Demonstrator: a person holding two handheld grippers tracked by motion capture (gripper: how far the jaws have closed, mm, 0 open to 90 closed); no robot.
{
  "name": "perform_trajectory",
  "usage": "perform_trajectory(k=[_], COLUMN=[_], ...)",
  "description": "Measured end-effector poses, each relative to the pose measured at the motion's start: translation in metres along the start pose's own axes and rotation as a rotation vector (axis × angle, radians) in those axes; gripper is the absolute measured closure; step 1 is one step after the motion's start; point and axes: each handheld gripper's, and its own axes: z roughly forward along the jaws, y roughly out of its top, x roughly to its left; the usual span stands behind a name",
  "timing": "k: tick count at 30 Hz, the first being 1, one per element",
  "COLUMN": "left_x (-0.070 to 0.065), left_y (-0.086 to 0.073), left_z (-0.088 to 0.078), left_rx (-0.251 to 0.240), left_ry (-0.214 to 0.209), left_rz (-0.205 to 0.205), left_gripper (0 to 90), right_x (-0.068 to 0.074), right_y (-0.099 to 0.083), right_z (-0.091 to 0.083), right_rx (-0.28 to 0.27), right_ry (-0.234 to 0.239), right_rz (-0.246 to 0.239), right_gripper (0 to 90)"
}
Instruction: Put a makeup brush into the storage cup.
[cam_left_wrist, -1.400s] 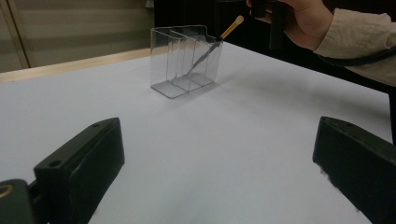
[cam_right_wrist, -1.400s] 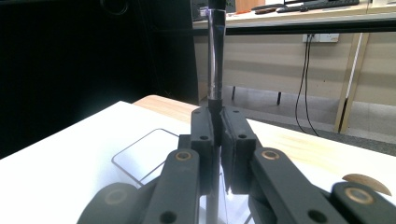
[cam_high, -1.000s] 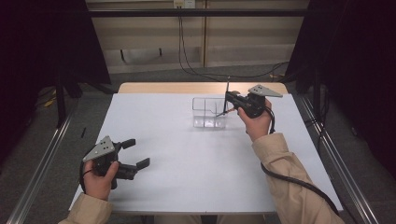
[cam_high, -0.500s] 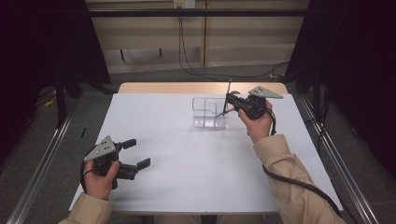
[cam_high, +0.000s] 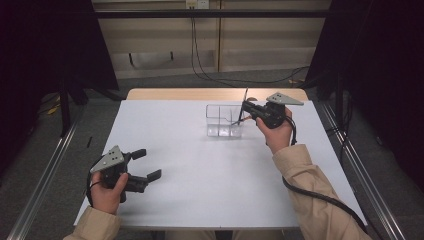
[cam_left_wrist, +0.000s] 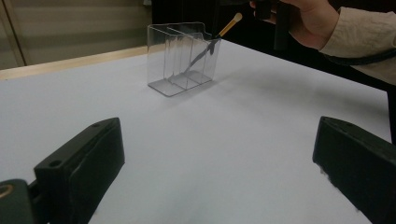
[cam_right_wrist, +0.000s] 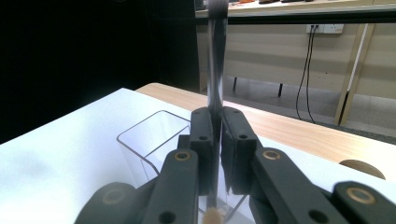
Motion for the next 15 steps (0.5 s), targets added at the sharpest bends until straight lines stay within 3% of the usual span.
perform_trajectory(k=[2,10,15], left_x=[0.0,-0.0003,-0.0008], left_y=[0.0,0.0002,0.0008], left_z=[-0.0001,-0.0004,-0.0008], left_rx=[-0.001,0.0,0.0], left_ry=[-0.001,0.001,0.003], left_rz=[0.0,0.002,0.005], left_gripper=[2.1,2.1,2.1], right_x=[0.0005,0.0047,0.005], right_y=[0.0005,0.0039,0.0053], right_z=[0.0003,-0.0011,-0.0034], right_rx=[-0.003,-0.025,-0.024], right_ry=[0.007,0.024,0.017], right_rz=[0.009,0.01,-0.008], right_gripper=[78.3,47.5,36.5])
